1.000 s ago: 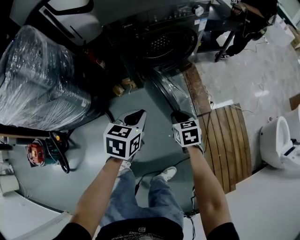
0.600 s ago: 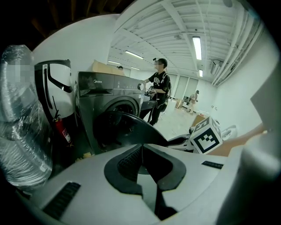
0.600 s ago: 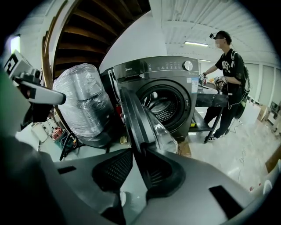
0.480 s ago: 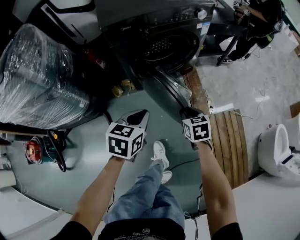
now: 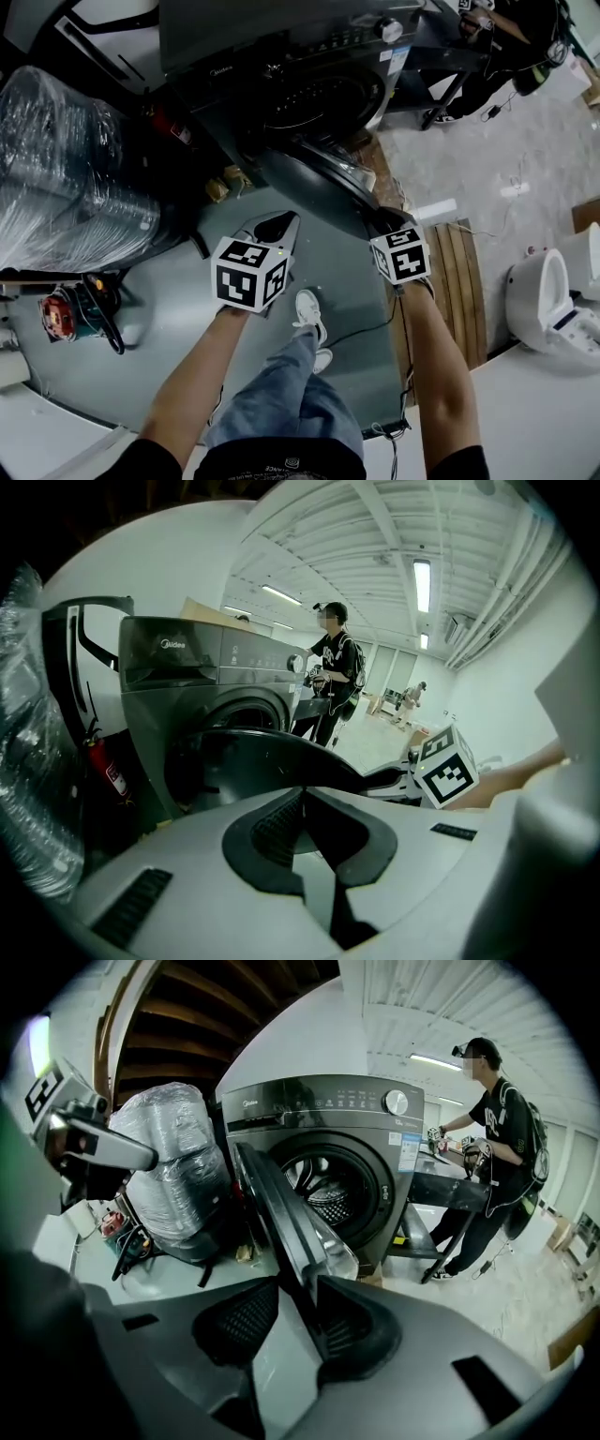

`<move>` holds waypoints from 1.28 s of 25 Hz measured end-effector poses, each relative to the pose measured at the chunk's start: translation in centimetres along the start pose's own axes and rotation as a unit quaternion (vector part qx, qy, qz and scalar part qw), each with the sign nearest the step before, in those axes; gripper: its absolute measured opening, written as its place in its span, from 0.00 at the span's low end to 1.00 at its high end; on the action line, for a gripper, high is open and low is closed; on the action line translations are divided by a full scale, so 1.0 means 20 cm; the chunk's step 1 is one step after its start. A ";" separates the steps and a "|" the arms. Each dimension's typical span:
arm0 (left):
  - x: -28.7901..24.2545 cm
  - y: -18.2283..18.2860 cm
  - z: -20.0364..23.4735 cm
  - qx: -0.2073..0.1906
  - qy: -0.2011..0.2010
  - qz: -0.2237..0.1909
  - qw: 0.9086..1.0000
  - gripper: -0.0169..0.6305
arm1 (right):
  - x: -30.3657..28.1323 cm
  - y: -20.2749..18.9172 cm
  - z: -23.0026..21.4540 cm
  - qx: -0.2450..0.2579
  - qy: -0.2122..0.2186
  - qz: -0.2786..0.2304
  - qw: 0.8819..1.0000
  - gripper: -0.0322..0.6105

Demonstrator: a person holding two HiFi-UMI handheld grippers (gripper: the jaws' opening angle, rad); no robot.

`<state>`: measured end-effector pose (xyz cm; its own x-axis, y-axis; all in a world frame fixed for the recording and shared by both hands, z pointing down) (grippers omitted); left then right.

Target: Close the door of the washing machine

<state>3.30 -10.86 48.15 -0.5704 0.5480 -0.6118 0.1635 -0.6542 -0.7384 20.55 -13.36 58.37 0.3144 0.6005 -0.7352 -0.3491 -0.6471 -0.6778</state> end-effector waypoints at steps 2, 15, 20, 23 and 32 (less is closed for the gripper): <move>-0.05 0.04 0.01 0.000 -0.003 0.000 1.000 0.07 | -0.03 0.02 -0.05 0.009 0.002 0.002 1.000 0.26; -0.29 0.22 0.13 0.010 -0.013 0.010 1.000 0.07 | -0.16 0.16 -0.31 0.065 0.014 0.025 0.997 0.28; -0.33 0.32 0.14 0.007 -0.014 0.006 1.000 0.07 | -0.20 0.20 -0.37 0.076 0.013 0.030 0.997 0.29; -0.35 0.33 0.14 0.009 -0.013 0.006 1.000 0.07 | -0.22 0.23 -0.40 0.090 0.016 0.030 0.995 0.30; -0.46 0.38 0.18 0.028 0.018 0.000 0.999 0.07 | -0.35 0.35 -0.54 0.140 0.047 0.022 0.989 0.30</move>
<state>6.86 -22.79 49.28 -0.5407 0.5660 -0.6223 0.1182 -0.6813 -0.7224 25.47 -27.14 58.68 0.3694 0.5198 -0.7703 -0.5913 -0.5080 -0.6263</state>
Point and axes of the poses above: the fingertips, and each gripper's own axes: x backward along the fingers, z to its left, y out of its top, the point moved 2 cm from there along x, backward along the fingers, and after that the axes turned 5 degrees about -y, right-handed, at the moved point
